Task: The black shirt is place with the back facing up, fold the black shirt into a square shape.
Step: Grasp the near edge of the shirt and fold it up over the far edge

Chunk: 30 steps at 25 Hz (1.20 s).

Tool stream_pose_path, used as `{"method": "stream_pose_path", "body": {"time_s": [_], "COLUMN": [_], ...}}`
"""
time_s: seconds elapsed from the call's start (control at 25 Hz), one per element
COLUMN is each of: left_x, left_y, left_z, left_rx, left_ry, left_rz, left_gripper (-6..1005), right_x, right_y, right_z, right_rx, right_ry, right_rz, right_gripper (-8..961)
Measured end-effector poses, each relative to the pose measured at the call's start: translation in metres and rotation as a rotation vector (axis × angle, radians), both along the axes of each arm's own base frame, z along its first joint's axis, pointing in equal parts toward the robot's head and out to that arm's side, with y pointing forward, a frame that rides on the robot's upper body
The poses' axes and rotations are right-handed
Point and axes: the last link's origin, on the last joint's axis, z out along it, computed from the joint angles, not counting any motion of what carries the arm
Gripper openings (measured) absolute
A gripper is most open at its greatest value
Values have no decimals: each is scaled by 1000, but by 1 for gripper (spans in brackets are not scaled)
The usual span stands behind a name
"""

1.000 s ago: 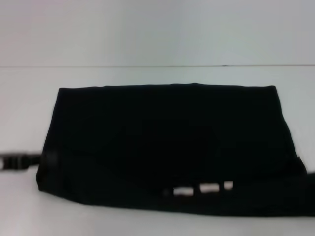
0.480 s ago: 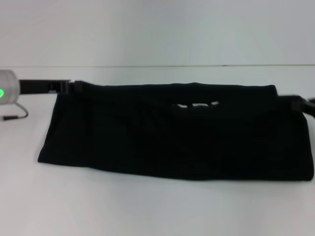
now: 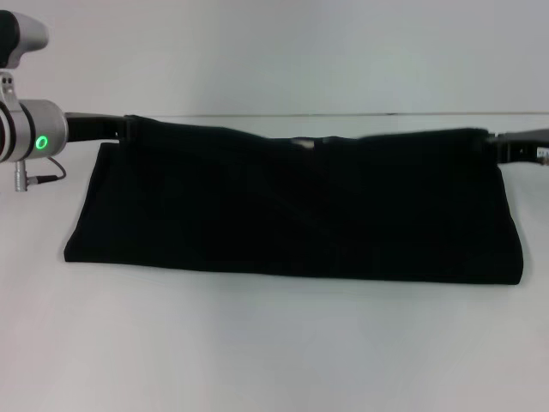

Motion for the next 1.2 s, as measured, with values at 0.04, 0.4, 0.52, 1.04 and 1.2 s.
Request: {"method": "stream_pose_path", "body": {"time_s": [0.04,0.4,0.52,1.04,1.2], "left_x": [-1,-1,-1,-1,-5], "left_y": [1,9,11,12,13], "left_z": [2,13,11,0,-1], "left_rx": [9,76,88,140,205], "left_ry": [3,35,45,75,115], "left_rz": [3,9,11,27,56], "left_gripper": [52,55,57,62,64], "right_x": [-2,-28,-29,-27,-25], "right_y": [3,27,28,28,31], "right_z": [2,6,3,-13,-12], "right_rx": [13,66,69,88,112], "right_ry": [-3,-22,-24,-40,-75], "right_rz": [0,39,33,-8,-17], "right_gripper": [44,68,80,133,150]}}
